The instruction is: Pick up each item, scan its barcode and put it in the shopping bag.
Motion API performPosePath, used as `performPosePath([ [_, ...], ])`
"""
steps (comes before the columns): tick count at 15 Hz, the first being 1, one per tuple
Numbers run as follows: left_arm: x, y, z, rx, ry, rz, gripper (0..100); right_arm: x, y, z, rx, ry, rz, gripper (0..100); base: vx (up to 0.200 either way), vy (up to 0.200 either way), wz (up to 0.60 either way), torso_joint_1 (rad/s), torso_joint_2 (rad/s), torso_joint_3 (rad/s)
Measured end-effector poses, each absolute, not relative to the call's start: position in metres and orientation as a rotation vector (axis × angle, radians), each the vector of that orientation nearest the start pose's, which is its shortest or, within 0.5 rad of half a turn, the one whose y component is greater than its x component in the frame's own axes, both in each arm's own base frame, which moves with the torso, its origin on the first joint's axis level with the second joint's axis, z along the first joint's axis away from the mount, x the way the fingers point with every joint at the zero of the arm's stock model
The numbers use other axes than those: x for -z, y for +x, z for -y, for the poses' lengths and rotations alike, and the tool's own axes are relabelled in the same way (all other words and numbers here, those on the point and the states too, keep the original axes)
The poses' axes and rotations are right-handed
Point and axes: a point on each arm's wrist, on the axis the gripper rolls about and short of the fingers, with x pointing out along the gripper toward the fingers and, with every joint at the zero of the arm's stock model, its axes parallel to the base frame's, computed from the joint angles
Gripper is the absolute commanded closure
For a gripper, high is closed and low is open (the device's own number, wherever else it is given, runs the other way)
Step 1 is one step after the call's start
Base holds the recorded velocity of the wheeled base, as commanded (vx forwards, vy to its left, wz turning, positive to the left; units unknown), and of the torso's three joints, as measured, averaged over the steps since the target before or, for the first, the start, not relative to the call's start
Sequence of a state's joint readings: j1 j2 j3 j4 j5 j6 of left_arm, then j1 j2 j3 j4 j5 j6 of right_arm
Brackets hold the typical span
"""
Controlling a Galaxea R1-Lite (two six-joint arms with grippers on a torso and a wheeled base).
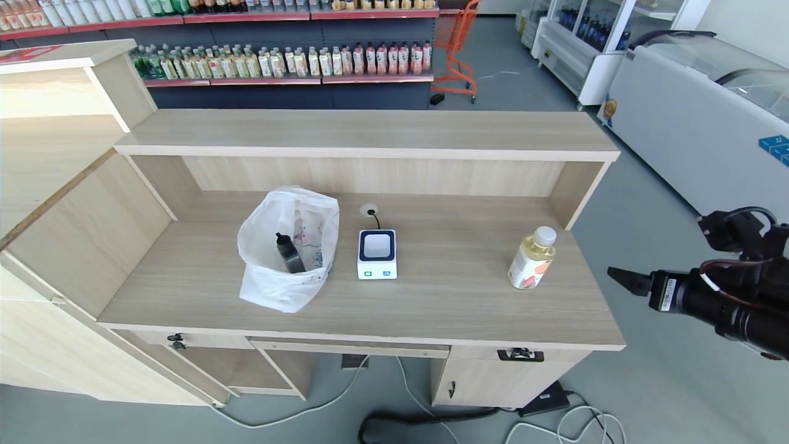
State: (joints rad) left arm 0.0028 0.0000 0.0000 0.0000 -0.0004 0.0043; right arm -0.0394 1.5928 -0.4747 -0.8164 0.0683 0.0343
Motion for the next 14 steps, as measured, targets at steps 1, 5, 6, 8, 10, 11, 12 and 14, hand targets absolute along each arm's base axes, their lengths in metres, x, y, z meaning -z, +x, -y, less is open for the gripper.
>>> performPosePath([
  [1,-0.076,-0.023,0.0,-0.001,0.004,0.0,0,-0.139,0.254,0.01,0.002,0.027,-0.285,0,0.0,0.0,0.0,0.0,0.0,0.0],
  [5,-0.075,-0.023,0.0,-0.002,0.004,0.0,0,-0.107,0.274,0.01,0.107,-0.002,-0.259,0,0.0,0.0,0.0,0.0,0.0,0.0],
  [6,-0.075,-0.023,0.0,0.0,0.003,0.0,0,-0.097,0.278,0.008,0.1,0.002,-0.256,0,0.0,0.0,0.0,0.0,0.0,0.0],
  [8,-0.075,-0.023,0.0,-0.002,0.004,0.0,0,-0.082,0.287,0.005,0.097,0.009,-0.237,0,0.0,0.0,0.0,0.0,0.0,0.0],
  [10,-0.075,-0.023,0.0,0.0,0.003,0.0,0,-0.067,0.3,0.0,0.08,0.004,-0.218,0,0.0,0.0,0.0,0.0,0.0,0.0],
  [11,-0.075,-0.023,0.0,-0.001,0.003,0.0,0,-0.061,0.311,-0.002,0.084,-0.005,-0.207,0,0.0,0.0,0.0,0.0,0.0,0.0],
  [12,-0.075,-0.023,0.0,-0.001,0.003,0.0,0,-0.058,0.322,-0.004,0.09,-0.022,-0.193,0,0.0,0.0,0.0,0.0,0.0,0.0],
  [14,-0.075,-0.023,0.0,-0.001,0.003,0.0,0,-0.055,0.348,-0.011,0.081,-0.093,-0.159,0,0.0,0.0,0.0,0.0,0.0,0.0],
])
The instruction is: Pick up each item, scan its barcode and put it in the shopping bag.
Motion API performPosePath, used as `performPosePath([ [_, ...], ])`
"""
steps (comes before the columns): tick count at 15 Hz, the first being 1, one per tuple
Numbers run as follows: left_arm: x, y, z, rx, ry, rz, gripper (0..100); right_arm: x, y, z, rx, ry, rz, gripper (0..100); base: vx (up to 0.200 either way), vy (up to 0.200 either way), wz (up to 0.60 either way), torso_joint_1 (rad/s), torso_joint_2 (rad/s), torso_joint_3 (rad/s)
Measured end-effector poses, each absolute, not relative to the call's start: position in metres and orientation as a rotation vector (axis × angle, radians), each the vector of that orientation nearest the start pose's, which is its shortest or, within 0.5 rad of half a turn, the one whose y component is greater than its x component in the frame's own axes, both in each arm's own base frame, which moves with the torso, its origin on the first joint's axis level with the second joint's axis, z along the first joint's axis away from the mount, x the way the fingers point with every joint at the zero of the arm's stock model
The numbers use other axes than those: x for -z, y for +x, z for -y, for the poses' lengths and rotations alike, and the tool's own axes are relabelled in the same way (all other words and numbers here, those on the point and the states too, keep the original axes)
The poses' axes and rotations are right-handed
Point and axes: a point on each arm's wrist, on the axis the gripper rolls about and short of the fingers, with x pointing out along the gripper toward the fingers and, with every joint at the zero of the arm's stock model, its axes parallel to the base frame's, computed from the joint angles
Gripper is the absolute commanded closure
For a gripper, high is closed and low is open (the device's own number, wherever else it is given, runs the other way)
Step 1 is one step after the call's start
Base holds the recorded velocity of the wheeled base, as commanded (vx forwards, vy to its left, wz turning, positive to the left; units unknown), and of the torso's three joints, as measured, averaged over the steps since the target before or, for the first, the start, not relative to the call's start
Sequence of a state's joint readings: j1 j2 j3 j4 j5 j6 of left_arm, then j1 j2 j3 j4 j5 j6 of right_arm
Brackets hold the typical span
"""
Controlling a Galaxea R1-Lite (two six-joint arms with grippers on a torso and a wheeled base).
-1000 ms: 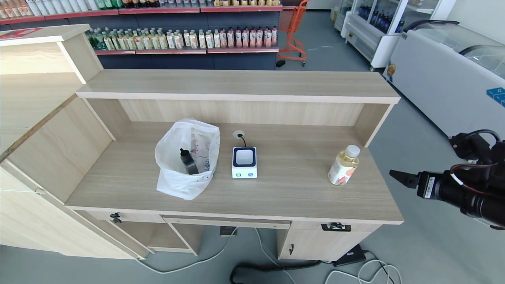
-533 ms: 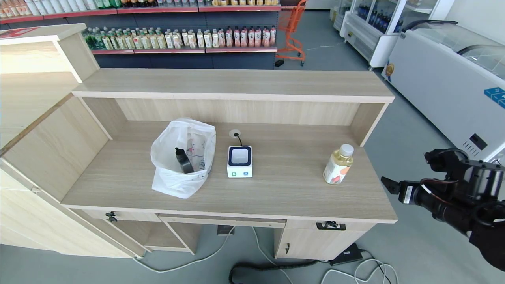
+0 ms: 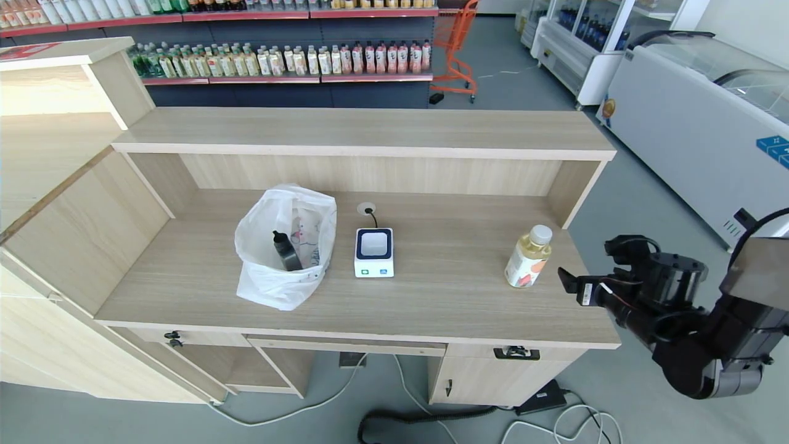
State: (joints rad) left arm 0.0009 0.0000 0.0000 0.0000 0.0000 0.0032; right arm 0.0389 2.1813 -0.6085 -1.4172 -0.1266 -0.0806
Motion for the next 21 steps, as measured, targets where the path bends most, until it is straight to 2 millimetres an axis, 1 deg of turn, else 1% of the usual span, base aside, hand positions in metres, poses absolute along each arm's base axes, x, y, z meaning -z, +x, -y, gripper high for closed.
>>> performPosePath([
  [2,-0.075,-0.023,0.0,-0.002,0.003,0.0,0,-0.051,0.368,-0.015,0.075,-0.145,-0.148,0,0.0,0.0,0.0,0.0,0.0,0.0],
  [4,-0.075,-0.023,0.0,-0.002,0.004,0.0,0,-0.047,0.381,-0.029,0.041,-0.152,-0.147,0,0.0,0.0,0.0,0.0,0.0,0.0],
  [8,-0.075,-0.023,0.0,-0.002,0.003,0.0,0,-0.041,0.402,-0.049,-0.002,-0.156,-0.123,0,0.0,0.0,0.0,0.0,0.0,0.0],
  [12,-0.075,-0.023,0.0,-0.001,0.003,0.0,0,-0.032,0.423,-0.062,-0.026,-0.159,-0.123,0,0.0,0.0,0.0,0.0,0.0,0.0],
  [15,-0.075,-0.023,0.0,-0.001,0.003,0.0,0,-0.022,0.435,-0.071,-0.043,-0.159,-0.117,0,0.0,0.0,0.0,0.0,0.0,0.0],
  [17,-0.075,-0.023,0.0,-0.001,0.003,0.0,0,-0.015,0.44,-0.079,-0.061,-0.16,-0.116,0,0.0,0.0,0.0,0.0,0.0,0.0],
  [21,-0.075,-0.023,0.0,-0.002,0.004,0.0,0,-0.002,0.453,-0.087,-0.075,-0.16,-0.11,0,0.0,0.0,0.0,0.0,0.0,0.0],
])
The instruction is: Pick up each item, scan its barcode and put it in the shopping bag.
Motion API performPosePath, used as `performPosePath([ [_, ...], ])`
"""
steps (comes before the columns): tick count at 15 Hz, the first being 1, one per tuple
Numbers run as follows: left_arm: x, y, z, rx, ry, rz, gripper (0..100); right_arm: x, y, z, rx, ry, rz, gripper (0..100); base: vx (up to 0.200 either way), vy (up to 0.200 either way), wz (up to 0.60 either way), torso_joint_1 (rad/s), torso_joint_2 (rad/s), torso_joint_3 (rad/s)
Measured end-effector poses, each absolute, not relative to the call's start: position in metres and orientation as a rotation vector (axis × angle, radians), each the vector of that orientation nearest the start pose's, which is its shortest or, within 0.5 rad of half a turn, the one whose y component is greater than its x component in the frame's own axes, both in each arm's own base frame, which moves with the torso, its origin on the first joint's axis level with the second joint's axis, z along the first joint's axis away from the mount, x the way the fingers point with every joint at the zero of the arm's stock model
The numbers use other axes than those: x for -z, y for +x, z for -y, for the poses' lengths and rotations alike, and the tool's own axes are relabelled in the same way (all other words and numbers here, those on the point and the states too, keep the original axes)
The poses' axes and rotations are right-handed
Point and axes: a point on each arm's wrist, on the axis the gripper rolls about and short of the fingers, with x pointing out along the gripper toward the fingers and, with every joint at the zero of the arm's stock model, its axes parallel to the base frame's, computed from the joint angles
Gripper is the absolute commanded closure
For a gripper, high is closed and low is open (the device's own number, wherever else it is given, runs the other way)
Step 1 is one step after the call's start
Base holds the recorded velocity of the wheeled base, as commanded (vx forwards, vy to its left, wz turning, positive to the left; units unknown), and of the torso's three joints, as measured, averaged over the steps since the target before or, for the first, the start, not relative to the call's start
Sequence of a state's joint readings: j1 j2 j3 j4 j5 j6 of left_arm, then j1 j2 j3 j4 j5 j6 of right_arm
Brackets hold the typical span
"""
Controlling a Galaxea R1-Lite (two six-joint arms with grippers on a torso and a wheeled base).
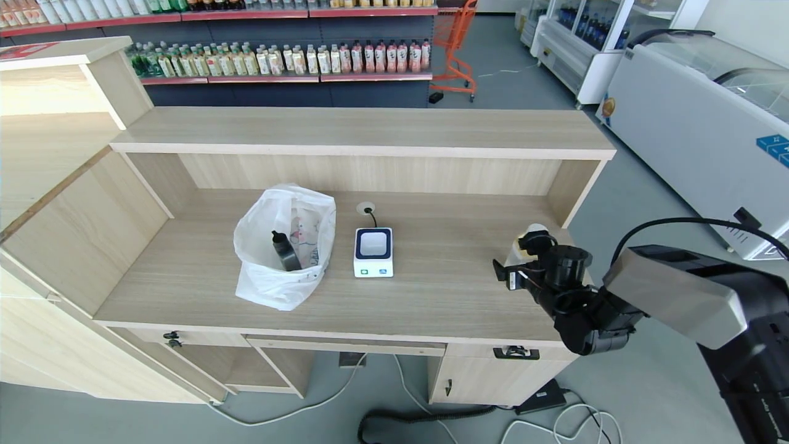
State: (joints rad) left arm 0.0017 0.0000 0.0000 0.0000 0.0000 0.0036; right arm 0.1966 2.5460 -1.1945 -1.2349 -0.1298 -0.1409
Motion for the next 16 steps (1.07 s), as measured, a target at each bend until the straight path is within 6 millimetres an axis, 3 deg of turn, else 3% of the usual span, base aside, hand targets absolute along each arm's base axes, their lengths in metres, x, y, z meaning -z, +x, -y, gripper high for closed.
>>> performPosePath([
  [6,-0.075,-0.023,0.0,-0.001,0.003,0.0,0,0.004,0.476,-0.102,-0.095,-0.16,-0.103,0,0.0,0.0,0.0,0.0,0.0,0.0],
  [7,-0.075,-0.023,0.0,-0.001,0.003,0.0,0,0.002,0.48,-0.103,-0.095,-0.157,-0.09,100,0.0,0.0,0.0,0.0,0.0,0.0],
  [11,-0.075,-0.023,0.0,-0.002,0.003,0.0,0,-0.001,0.49,-0.108,-0.1,-0.158,-0.093,100,0.0,0.0,0.0,0.0,0.0,0.0],
  [16,-0.075,-0.023,0.0,-0.001,0.003,0.0,0,-0.013,0.486,-0.111,-0.123,-0.073,-0.082,100,0.0,0.0,0.0,0.0,0.0,0.0],
])
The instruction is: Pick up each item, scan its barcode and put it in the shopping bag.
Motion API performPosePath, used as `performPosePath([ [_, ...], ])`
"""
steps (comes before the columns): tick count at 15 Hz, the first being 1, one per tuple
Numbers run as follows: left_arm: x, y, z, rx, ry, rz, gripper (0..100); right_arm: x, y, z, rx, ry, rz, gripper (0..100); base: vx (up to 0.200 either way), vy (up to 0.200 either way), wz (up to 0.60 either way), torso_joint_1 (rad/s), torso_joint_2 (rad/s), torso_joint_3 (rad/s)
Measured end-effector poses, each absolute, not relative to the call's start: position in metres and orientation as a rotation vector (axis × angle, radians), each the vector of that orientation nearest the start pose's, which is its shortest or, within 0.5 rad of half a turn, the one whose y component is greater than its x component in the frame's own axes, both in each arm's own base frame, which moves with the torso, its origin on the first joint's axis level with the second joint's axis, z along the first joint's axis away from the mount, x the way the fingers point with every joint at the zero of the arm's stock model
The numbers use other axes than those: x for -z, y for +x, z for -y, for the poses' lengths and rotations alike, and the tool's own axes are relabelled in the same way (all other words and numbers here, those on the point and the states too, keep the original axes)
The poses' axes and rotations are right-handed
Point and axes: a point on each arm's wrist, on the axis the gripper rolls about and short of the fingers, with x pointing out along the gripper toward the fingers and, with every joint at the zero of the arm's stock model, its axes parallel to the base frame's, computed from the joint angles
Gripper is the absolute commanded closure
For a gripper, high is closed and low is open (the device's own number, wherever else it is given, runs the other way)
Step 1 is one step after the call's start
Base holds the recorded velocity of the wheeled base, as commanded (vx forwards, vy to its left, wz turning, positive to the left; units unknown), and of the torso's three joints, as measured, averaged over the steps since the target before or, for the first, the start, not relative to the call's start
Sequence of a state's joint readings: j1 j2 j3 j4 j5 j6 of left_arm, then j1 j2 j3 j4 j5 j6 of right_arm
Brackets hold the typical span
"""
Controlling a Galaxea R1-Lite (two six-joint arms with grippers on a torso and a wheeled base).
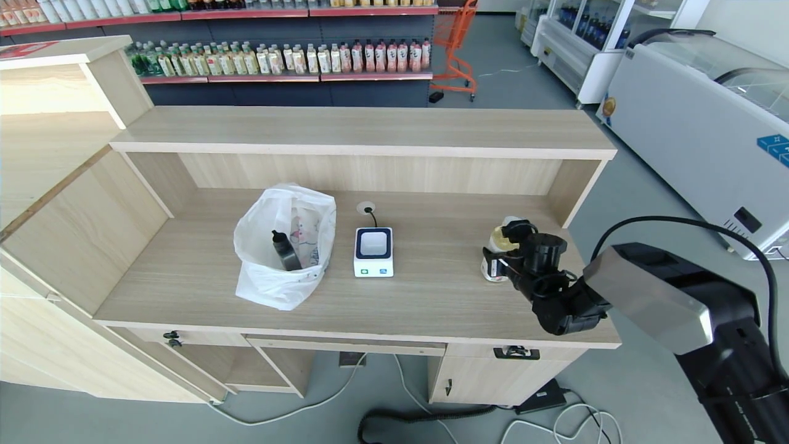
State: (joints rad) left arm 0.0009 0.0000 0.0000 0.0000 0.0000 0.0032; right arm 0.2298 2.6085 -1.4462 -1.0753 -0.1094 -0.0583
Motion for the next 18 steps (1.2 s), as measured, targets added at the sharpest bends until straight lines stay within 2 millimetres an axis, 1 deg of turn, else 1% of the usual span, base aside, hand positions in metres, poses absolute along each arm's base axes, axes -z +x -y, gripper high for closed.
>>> performPosePath([
  [2,-0.075,-0.023,0.0,-0.002,0.003,0.0,0,-0.036,0.477,-0.11,-0.187,0.017,-0.077,100,0.0,0.0,0.0,0.0,0.0,0.0],
  [4,-0.075,-0.023,0.0,-0.002,0.004,0.0,0,-0.057,0.458,-0.106,-0.319,0.097,-0.107,100,0.0,0.0,0.0,0.0,0.0,0.0],
  [6,-0.075,-0.023,0.0,-0.002,0.003,0.0,0,-0.078,0.424,-0.101,-0.546,0.182,-0.174,100,0.0,0.0,0.0,0.0,0.0,0.0],
  [8,-0.075,-0.023,0.0,-0.001,0.003,0.0,0,-0.098,0.378,-0.095,-0.804,0.265,-0.263,100,0.0,0.0,0.0,0.0,0.0,0.0],
  [10,-0.075,-0.023,0.0,-0.001,0.003,0.0,0,-0.114,0.334,-0.092,-1.027,0.31,-0.328,100,0.0,0.0,0.0,0.0,0.0,0.0],
  [11,-0.075,-0.023,0.0,-0.002,0.003,0.0,0,-0.12,0.313,-0.095,-1.117,0.316,-0.348,100,0.0,0.0,0.0,0.0,0.0,0.0],
  [12,-0.075,-0.023,0.0,-0.001,0.003,0.0,0,-0.124,0.297,-0.099,-1.193,0.301,-0.345,100,0.0,0.0,0.0,0.0,0.0,0.0],
  [14,-0.075,-0.023,0.0,-0.001,0.004,0.0,0,-0.128,0.273,-0.106,-1.325,0.229,-0.31,100,0.0,0.0,0.0,0.0,0.0,0.0],
  [16,-0.075,-0.023,0.0,-0.001,0.003,0.0,0,-0.129,0.258,-0.107,-1.428,0.205,-0.303,100,0.0,0.0,0.0,0.0,0.0,0.0],
  [18,-0.075,-0.023,0.0,-0.001,0.003,0.0,0,-0.134,0.25,-0.106,-1.461,0.203,-0.296,100,0.0,0.0,0.0,0.0,0.0,0.0],
])
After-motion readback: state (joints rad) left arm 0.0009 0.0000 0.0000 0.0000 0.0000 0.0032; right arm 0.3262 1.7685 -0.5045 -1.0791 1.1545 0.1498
